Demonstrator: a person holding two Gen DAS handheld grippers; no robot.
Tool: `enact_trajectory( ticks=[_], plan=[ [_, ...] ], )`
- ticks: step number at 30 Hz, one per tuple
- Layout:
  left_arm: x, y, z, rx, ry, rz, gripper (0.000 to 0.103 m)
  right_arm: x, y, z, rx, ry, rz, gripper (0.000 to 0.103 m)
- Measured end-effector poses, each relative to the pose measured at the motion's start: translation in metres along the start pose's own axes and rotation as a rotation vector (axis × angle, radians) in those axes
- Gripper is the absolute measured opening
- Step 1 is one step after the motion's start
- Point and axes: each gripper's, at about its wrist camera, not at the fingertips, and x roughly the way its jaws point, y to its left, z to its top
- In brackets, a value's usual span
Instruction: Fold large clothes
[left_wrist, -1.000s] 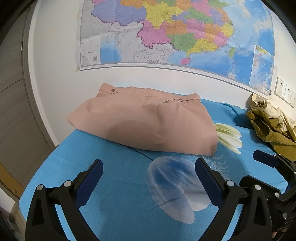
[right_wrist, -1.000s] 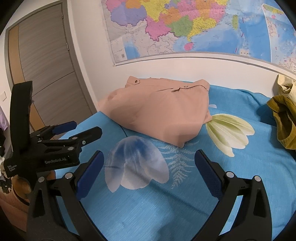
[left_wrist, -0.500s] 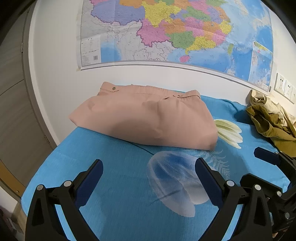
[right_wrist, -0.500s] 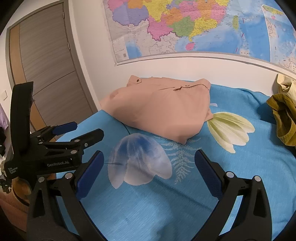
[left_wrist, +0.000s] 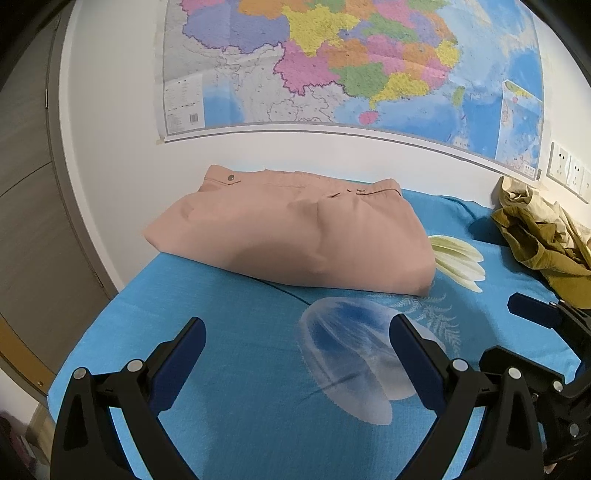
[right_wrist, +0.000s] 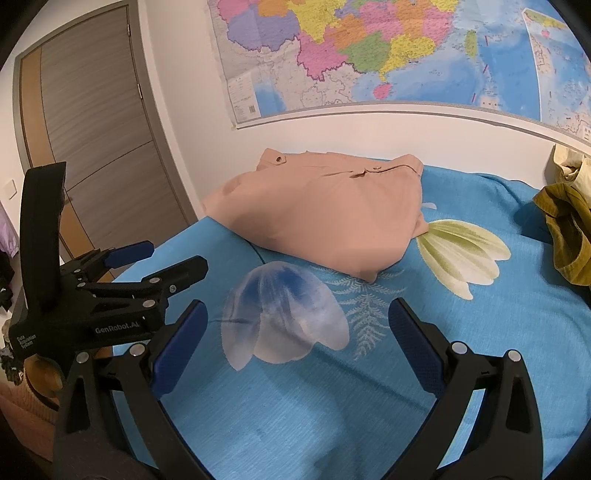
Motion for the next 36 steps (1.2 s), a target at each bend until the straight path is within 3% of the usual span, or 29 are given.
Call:
enact_trajectory(
  ticks=[36],
  plan=[
    [-0.0015,-0.0027,-0.003,0.008,0.003,-0.01,0.096,-0.0059,0.0004,-0.0025,0.006,-0.012,-0.008,0.097]
  ],
)
